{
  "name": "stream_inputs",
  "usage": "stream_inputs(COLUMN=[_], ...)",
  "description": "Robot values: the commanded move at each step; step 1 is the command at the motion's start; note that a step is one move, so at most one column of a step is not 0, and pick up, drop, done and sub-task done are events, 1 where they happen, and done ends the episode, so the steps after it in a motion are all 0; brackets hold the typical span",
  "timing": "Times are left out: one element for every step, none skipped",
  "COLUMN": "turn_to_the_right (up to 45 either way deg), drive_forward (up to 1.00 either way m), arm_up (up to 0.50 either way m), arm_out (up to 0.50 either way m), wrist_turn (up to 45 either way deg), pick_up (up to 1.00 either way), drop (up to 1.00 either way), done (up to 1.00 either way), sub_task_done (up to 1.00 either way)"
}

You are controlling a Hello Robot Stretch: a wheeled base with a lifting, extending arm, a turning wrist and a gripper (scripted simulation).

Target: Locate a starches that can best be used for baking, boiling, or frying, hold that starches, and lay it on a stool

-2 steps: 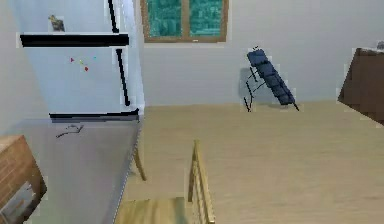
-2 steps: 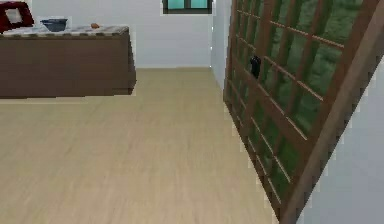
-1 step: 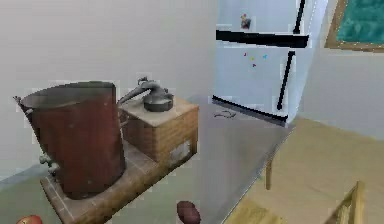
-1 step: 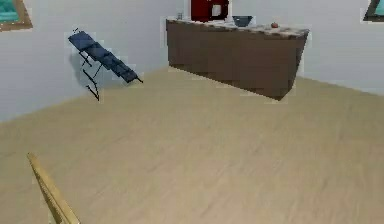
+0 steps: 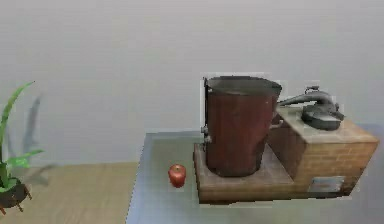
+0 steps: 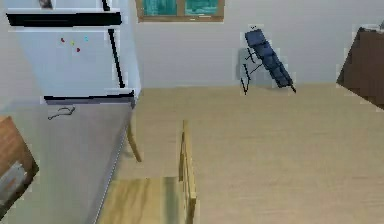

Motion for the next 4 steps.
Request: stream_inputs(turn_to_the_right=[-39.0,0.0,0.0,0.0], drive_forward=[0.00,0.00,0.00,0.00], arm_up=[0.00,0.50,0.30,0.00], arm_out=[0.00,0.00,0.00,0.22], wrist_turn=[0.0,0.0,0.0,0.0], pick_up=[0.00,0.00,0.00,0.00], drop=[0.00,0.00,0.00,0.00], done=[0.00,0.00,0.00,0.00], sub_task_done=[0.00,0.00,0.00,0.00])
